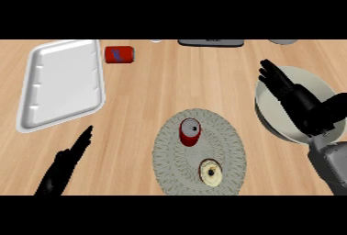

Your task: Pick the cupcake from the placemat and place it in the bowl

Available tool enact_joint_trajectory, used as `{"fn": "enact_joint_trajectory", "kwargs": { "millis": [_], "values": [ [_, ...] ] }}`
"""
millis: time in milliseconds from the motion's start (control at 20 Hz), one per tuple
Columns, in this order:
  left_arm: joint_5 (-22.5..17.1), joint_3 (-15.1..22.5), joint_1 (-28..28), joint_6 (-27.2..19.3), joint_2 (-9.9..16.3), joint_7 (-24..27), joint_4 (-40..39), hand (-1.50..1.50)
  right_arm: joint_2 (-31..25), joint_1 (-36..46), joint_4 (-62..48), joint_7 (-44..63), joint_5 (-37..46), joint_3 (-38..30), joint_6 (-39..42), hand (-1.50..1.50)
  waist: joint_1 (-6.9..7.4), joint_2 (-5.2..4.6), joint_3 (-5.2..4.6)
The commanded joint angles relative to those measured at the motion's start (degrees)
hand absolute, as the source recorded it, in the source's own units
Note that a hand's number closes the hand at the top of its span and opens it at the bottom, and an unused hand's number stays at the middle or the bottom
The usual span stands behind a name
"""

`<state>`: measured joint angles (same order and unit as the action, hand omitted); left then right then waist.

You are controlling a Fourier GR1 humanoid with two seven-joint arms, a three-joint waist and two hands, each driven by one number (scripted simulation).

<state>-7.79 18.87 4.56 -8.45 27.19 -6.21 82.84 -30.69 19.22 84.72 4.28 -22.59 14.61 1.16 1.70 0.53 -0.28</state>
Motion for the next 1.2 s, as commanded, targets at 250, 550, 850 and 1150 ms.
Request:
{"fn": "enact_joint_trajectory", "kwargs": {
  "millis": [250, 550, 850, 1150],
  "values": [
    [-2.4, -14.1, -7.0, -8.6, 1.1, 4.3, 4.1, 0.00, -3.4, -0.2, 16.0, 0.3, 17.5, -4.3, -21.5, 1.50, -6.22, 2.36, -0.14],
    [-3.6, -15.5, -4.5, -9.4, 1.2, 3.2, 4.5, 0.00, -6.8, -17.4, 8.2, 15.8, 31.8, 1.0, -34.0, -1.50, -10.80, 2.59, -0.41],
    [-3.8, -16.7, -4.5, -10.1, 1.6, 2.9, 6.1, 0.00, -2.5, -28.6, 17.8, 21.6, 46.9, 11.4, -44.1, -1.50, -9.55, 1.95, -0.35],
    [-5.6, -17.4, -6.6, -7.7, 2.4, 1.8, 6.7, 0.00, -0.1, -36.6, 28.1, 35.8, 63.6, 14.6, -48.2, -1.50, -7.30, 0.60, -0.46]
  ]
}}
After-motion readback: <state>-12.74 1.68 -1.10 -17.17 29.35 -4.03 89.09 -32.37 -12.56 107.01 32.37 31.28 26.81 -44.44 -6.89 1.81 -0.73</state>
